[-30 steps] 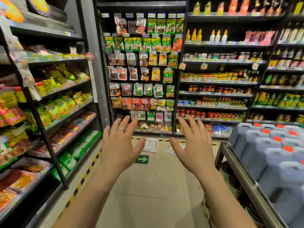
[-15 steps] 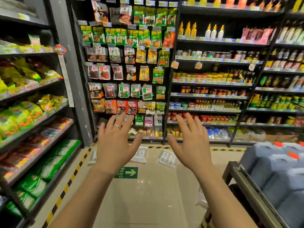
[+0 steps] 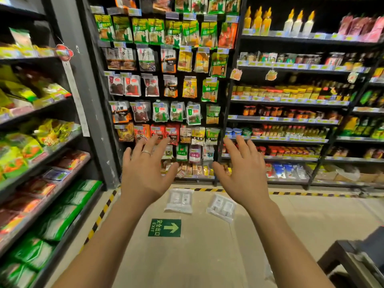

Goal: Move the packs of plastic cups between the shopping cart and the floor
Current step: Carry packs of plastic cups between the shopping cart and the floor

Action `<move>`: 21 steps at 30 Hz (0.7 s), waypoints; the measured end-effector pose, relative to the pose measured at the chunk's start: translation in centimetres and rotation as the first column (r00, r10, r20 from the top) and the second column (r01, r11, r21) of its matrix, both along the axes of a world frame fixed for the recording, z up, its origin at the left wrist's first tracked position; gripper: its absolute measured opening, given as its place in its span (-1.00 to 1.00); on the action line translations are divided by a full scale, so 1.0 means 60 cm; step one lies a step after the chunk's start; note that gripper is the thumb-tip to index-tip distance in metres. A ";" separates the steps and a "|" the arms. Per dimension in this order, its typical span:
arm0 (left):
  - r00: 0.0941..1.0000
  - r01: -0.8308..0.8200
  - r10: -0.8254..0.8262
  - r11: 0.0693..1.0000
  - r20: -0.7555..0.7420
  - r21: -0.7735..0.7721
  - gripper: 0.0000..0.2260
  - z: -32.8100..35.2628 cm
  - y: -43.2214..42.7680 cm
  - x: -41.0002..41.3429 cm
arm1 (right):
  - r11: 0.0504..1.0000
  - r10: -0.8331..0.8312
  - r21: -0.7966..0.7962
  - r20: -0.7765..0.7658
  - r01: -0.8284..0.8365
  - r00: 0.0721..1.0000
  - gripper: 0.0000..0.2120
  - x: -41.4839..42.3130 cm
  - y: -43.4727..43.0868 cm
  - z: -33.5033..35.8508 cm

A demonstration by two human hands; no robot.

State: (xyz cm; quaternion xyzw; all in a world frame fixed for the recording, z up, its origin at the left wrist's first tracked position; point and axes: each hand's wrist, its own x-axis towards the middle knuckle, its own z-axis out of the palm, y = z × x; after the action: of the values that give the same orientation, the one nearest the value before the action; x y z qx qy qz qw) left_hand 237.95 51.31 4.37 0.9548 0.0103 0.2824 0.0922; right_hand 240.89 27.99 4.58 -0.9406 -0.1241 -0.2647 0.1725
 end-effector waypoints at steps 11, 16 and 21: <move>0.995 -0.052 0.054 0.998 -0.085 0.031 -0.38 -0.071 0.042 0.290 | 0.999 0.041 0.004 -0.045 -0.041 0.998 -0.35 0.316 0.050 -0.089; 0.989 -0.066 0.068 0.998 -0.133 0.015 -0.37 -0.093 0.043 0.478 | 0.998 0.066 0.027 -0.091 -0.064 0.994 -0.35 0.514 0.059 -0.121; 0.982 -0.068 0.069 0.998 -0.175 0.013 -0.36 -0.111 0.026 0.659 | 0.997 0.079 0.029 -0.138 -0.076 0.987 -0.31 0.690 0.056 -0.137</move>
State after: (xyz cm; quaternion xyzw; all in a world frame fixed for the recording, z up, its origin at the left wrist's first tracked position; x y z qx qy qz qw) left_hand 277.50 52.87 -2.29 0.9754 0.0503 0.2001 0.0780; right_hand 282.27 31.34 -3.62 -0.9491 -0.1452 -0.1932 0.2020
